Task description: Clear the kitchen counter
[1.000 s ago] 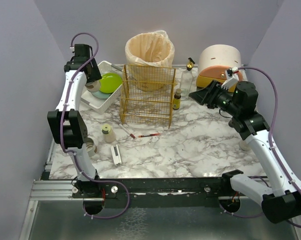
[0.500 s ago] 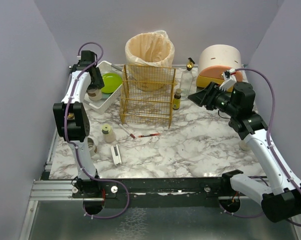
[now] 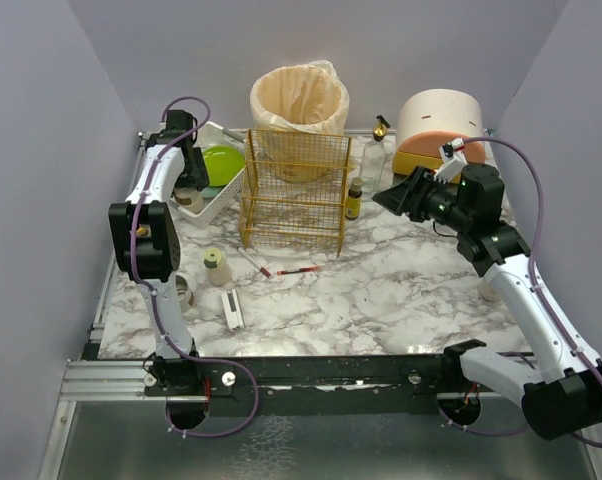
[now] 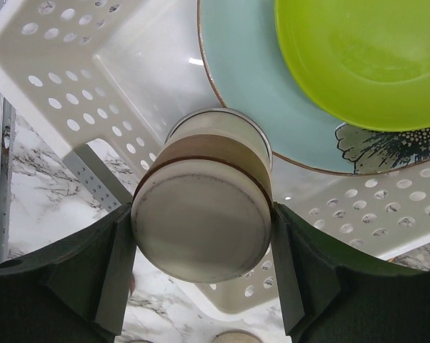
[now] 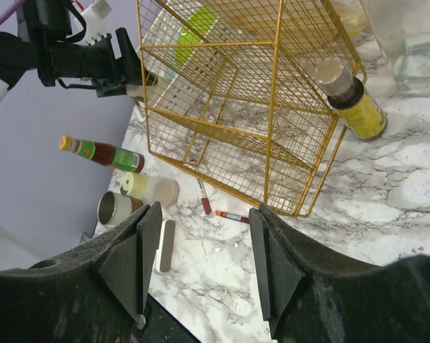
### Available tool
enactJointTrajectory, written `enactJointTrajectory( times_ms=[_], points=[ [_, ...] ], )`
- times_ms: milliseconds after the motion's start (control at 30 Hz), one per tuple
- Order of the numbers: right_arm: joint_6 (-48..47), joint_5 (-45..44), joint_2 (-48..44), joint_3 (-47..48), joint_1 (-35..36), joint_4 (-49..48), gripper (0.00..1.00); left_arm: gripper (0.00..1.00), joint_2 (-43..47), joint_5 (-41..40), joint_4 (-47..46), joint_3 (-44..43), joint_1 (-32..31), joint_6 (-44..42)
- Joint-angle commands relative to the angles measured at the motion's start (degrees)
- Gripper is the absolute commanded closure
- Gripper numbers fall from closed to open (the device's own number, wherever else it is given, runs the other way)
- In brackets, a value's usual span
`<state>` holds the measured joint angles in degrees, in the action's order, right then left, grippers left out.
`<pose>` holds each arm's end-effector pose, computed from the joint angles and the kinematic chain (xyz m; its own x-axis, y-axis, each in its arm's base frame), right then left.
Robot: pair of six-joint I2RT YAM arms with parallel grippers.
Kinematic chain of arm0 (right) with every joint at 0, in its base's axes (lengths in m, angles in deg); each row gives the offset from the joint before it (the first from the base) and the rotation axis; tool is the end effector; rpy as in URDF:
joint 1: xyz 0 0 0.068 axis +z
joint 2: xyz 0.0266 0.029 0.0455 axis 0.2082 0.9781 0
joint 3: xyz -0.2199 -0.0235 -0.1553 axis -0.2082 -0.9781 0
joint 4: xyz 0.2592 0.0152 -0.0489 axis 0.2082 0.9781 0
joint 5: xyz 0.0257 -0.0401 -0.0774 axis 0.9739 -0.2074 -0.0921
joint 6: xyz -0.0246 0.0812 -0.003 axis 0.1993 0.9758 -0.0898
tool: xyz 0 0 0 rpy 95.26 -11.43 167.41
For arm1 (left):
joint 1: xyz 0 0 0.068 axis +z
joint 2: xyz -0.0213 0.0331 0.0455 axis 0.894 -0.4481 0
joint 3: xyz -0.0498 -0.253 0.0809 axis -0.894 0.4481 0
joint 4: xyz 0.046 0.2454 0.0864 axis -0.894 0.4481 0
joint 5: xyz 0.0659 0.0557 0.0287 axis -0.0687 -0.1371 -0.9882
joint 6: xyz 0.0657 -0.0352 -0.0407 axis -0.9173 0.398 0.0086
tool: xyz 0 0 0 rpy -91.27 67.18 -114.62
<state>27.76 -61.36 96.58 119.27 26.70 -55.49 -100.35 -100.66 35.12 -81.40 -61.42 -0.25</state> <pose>0.2592 0.0987 0.3496 -0.5713 0.3797 -0.7276 -0.3395 0.6978 0.6307 0.4652 0.0338 0.2169 -0.8302 -0.2594 -0.4933 -0.3499 0.9316 0.0989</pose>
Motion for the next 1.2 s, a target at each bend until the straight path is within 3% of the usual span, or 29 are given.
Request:
enactJointTrajectory(
  times_ms=[0,933,1033,1167],
  points=[
    [-0.89,1.83,0.59,-1.03,0.29,0.08,0.41,1.0,-0.66,-0.12,2.05,0.28,-0.15,-1.34],
    [-1.02,2.81,0.62,-2.38,0.27,-0.66,0.41,1.0,3.16,7.13,5.6,3.73,-3.98,-1.54],
    [-1.12,2.69,0.53,-2.34,0.28,-0.59,0.41,0.94,2.53,7.16,5.64,3.76,-3.98,-1.53],
    [-1.22,2.64,0.53,-2.24,0.27,-0.45,0.41,0.72,1.74,6.36,5.68,4.08,-4.06,-1.7]
  ],
)
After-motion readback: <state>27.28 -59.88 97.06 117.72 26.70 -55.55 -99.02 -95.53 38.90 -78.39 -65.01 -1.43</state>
